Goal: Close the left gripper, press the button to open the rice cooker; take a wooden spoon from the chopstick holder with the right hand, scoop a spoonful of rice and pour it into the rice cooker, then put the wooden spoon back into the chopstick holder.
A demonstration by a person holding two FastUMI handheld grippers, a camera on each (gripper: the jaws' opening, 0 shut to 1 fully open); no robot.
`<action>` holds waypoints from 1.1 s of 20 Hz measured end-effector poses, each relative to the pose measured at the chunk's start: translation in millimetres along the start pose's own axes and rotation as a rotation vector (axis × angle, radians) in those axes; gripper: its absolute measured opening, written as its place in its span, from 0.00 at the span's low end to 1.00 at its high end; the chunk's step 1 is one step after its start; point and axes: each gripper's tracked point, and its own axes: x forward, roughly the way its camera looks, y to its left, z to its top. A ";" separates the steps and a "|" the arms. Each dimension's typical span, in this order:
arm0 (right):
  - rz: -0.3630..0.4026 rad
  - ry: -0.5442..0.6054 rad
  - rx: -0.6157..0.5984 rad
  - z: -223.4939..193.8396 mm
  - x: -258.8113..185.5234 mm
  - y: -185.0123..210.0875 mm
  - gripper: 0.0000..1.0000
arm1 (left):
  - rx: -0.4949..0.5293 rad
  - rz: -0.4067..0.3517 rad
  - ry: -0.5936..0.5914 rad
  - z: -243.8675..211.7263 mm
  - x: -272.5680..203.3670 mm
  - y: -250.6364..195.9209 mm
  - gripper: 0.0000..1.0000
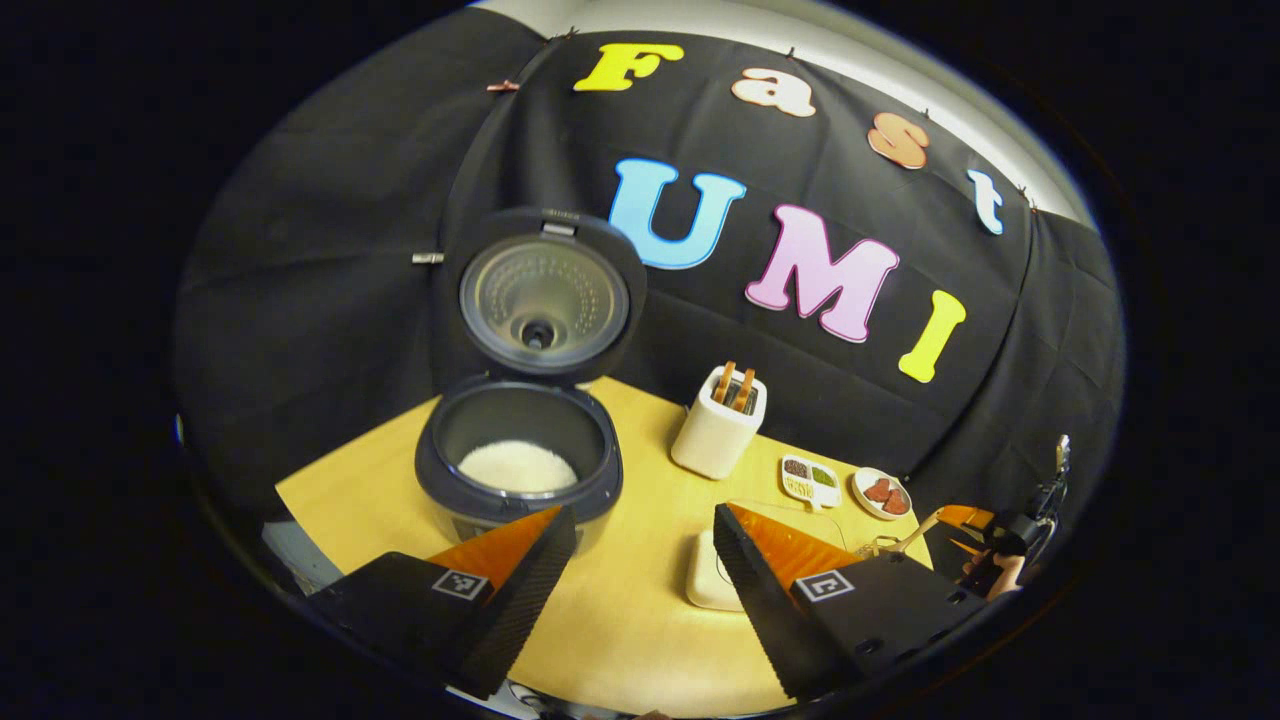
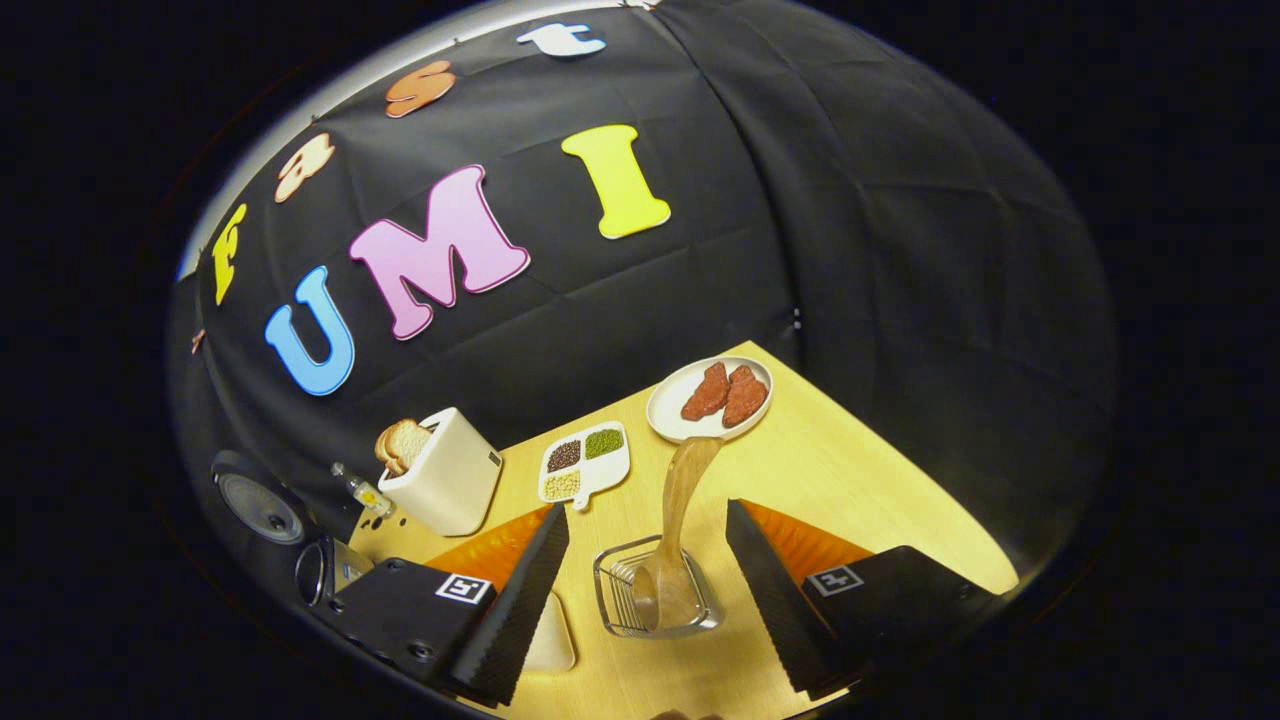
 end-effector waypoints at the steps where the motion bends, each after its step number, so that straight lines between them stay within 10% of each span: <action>1: -0.014 -0.022 -0.034 4.6 -12.7 -0.5 0.99 | 0.022 -0.006 -0.035 15.7 -0.9 4.0 0.96; 22: -0.011 -0.170 -0.257 10.4 -131.4 55.8 0.99 | 0.104 0.116 -0.217 284.0 121.0 76.0 0.94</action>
